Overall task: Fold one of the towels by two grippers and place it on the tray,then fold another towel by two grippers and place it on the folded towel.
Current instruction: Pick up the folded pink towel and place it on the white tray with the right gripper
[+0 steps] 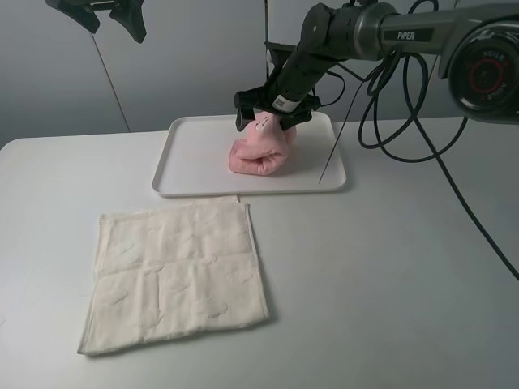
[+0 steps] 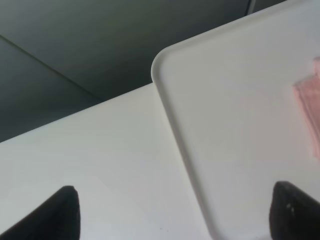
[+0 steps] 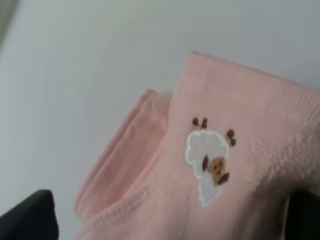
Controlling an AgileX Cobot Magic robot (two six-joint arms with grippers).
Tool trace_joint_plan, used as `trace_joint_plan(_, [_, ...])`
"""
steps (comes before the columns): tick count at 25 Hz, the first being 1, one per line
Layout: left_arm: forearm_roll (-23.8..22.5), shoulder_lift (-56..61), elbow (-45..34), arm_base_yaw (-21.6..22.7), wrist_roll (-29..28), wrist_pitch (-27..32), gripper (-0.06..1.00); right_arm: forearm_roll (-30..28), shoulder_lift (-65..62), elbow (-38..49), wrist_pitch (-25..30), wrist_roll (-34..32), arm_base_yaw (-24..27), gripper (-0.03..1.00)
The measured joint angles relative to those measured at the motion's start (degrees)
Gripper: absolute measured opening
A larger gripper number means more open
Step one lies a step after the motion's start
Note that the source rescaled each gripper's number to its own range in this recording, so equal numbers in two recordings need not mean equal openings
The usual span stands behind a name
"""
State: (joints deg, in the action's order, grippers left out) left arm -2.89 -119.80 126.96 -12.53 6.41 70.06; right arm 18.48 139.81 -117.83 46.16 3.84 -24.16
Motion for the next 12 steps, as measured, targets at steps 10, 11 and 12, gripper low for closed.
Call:
trace_joint_plan(10, [0.11, 0.0, 0.0, 0.0, 0.0, 0.0, 0.98, -6.02, -1.59, -0.86, 5.71, 0.05, -0.22, 1.0])
trace_joint_plan(11, [0.11, 0.0, 0.0, 0.0, 0.0, 0.0, 0.98, -6.13, -1.97, -0.96, 6.34, 0.48, -0.22, 1.0])
trace_joint_plan(12, [0.11, 0.0, 0.0, 0.0, 0.0, 0.0, 0.98, -6.26, -2.35, -1.11, 7.02, 1.18, -0.22, 1.0])
